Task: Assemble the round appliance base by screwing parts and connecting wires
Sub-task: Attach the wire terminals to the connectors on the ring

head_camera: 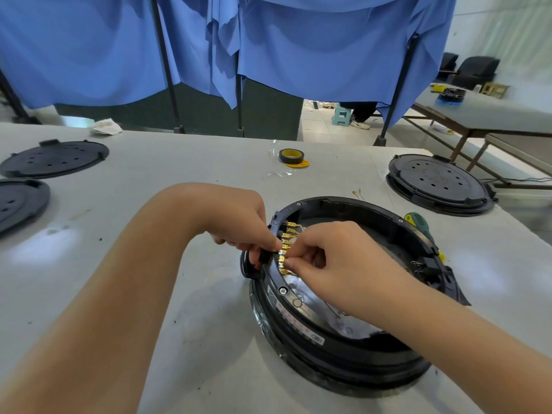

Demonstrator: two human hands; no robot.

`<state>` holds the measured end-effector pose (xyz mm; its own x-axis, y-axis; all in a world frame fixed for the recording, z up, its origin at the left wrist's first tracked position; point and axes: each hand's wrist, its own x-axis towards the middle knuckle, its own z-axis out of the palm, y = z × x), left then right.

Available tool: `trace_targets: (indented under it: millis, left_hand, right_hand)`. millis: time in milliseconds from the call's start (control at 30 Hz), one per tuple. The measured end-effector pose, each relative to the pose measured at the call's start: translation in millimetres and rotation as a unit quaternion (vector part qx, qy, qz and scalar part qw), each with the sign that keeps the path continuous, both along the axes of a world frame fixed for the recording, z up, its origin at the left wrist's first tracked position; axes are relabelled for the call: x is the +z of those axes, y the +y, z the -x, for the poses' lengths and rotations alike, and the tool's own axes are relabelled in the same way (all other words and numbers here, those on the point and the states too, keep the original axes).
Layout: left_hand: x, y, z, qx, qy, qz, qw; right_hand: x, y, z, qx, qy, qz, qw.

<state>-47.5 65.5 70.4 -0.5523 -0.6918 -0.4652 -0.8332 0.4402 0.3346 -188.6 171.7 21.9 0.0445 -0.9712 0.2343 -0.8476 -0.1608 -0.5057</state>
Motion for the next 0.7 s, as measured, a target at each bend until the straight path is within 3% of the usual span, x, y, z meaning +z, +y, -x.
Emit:
trace_targets:
  millis: [200, 500, 700]
  left_hand:
    - [1.4, 0.6, 0.8, 0.003, -0.002, -0.008, 1.000]
    - [1.3, 0.5, -0.7, 0.002, 0.002, -0.019, 1.000]
    - [2.6, 1.3, -0.3, 0.003, 0.000, -0.022, 1.000]
  right_hand:
    - [1.9, -2.7, 0.8, 0.037, 0.043, 0.011, 0.998]
    - [0.4, -1.3, -0.8, 0.023, -0.002, 0.003, 1.000]
    - [2.8, -2.1, -1.5, 0.047, 0.060, 0.014, 0.997]
